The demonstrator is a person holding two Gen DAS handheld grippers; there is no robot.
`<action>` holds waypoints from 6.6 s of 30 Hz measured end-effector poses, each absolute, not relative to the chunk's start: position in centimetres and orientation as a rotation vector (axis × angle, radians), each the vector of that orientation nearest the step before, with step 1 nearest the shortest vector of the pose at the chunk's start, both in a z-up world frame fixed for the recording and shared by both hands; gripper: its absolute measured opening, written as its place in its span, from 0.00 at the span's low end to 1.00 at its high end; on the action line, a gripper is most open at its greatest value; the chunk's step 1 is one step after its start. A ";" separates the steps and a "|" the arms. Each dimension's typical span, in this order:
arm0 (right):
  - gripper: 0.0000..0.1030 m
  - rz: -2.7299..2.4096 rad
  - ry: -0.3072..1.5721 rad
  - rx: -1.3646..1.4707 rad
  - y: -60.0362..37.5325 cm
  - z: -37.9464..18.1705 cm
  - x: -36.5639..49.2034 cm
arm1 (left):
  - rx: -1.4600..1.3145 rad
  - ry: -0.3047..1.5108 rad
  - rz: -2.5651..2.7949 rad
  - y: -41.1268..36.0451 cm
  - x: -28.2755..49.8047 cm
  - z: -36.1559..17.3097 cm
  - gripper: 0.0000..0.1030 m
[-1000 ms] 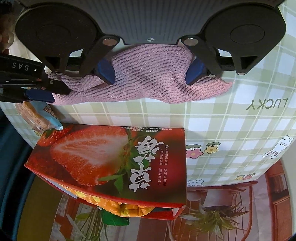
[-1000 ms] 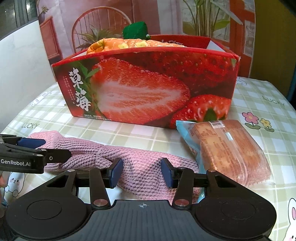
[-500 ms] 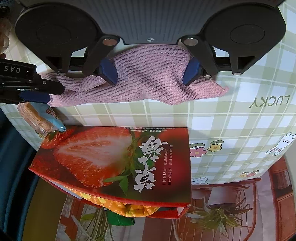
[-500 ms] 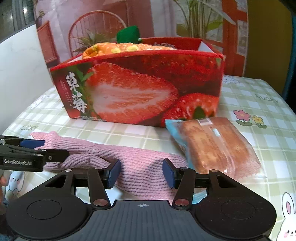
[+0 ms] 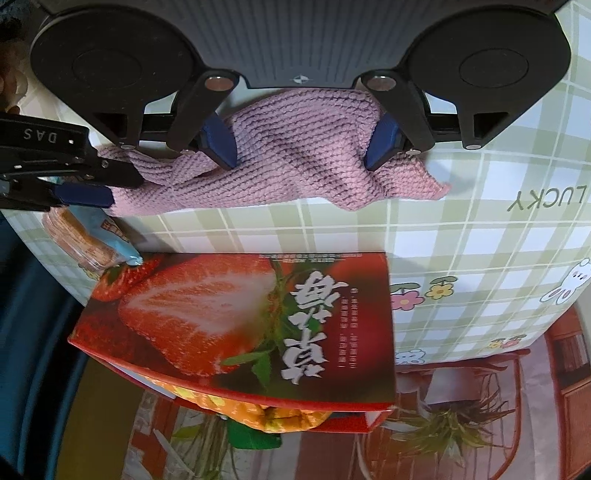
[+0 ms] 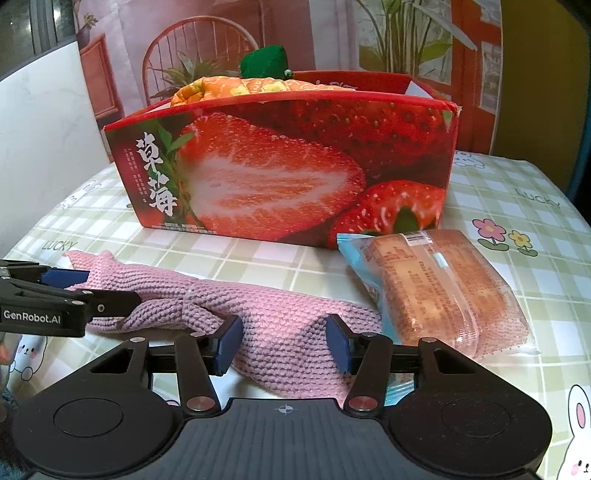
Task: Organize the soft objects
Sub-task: 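Close the left tool on the pink cloth while the right tool grips it too, then lift the pink cloth with both tools and release it into the box, then move both tools down beside the box to the wrapped bread pastry, then close the left tool on the wrapped pastry while the right tool grips it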
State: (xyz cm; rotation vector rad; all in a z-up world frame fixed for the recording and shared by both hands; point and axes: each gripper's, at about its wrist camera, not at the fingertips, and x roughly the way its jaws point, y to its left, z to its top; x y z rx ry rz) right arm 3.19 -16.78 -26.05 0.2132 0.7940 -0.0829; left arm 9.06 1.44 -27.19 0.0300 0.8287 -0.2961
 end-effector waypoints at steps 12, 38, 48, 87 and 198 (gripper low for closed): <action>0.12 -0.028 0.774 0.237 -16.6 -25.6 3.5 | -0.041 0.821 -0.390 2.0 8.8 -26.9 0.30; 0.08 0.057 0.401 0.330 -20.8 -13.7 3.3 | -0.057 0.440 -0.400 1.4 9.3 -12.4 0.28; 0.08 0.013 0.311 0.198 -22.4 -10.2 7.4 | -0.032 0.406 -0.401 -0.5 14.4 -9.5 0.29; 0.11 -0.119 0.807 0.300 -24.6 -19.9 19.9 | 0.056 0.775 -0.347 -2.6 26.4 -17.9 0.41; 0.60 0.201 0.661 0.031 -14.3 -25.9 2.0 | -0.111 0.838 -0.492 -3.0 11.2 -24.8 0.45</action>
